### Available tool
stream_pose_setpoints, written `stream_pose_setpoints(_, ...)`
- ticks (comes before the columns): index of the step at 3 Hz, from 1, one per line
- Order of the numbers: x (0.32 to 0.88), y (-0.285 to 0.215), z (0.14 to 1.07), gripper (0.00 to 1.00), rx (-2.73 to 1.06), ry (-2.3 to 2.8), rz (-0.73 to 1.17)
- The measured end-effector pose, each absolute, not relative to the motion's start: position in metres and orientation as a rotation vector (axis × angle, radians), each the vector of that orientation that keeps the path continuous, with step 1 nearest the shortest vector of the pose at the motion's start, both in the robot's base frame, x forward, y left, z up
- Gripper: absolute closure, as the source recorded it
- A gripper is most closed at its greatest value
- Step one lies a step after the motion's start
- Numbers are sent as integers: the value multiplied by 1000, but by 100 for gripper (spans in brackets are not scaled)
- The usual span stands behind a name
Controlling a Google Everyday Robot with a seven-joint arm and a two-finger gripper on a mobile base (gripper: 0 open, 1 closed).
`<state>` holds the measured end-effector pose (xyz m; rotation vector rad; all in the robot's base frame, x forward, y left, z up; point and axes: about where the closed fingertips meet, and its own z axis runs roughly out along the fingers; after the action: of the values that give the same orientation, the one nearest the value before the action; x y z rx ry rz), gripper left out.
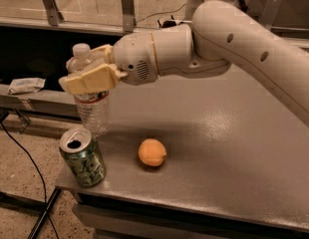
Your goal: Move water bottle near green can
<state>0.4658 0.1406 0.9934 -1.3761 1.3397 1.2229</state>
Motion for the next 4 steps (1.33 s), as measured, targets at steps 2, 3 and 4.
stream_pose_setpoints(2,445,164,979,100,-1420,1323,1259)
stream_pose_setpoints(3,443,169,974,82,-1421,1309,1246)
stream_pose_setpoints(4,445,168,961,51,-1423,1323,1212)
